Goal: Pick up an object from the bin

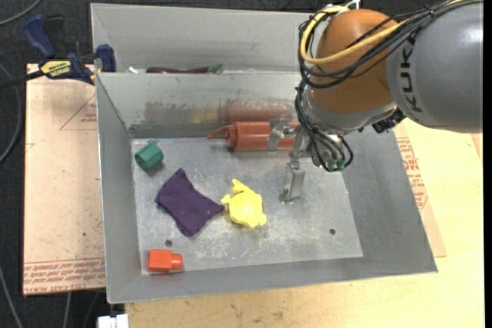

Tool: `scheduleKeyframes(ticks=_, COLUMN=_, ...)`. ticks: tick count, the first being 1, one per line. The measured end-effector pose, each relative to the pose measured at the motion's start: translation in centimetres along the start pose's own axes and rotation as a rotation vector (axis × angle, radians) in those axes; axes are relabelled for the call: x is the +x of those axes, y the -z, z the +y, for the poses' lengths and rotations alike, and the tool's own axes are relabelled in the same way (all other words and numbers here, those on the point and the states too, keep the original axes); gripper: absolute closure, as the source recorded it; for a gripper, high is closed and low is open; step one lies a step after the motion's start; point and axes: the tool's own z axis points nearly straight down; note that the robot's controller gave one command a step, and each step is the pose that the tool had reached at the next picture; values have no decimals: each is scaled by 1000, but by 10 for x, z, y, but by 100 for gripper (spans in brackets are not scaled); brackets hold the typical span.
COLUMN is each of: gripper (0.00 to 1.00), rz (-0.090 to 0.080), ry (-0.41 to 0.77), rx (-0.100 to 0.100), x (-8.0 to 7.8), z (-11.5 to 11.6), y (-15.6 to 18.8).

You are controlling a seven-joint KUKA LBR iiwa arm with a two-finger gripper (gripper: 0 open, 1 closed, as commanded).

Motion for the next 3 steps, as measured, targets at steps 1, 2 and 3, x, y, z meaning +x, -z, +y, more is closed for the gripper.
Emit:
scheduleKeyframes(ticks=1, gripper=0, rz=-7, ry=-1, rx=0, x=-1, z=0, y=5)
scheduleKeyframes(ticks=2, gripper=0, rz=-12, ry=9, rx=0, x=25, z=21, y=-40)
scheduleKeyframes(ticks=3, gripper=0, rz=-11, ry=114, rx=-1, x=30, z=43, y=-98)
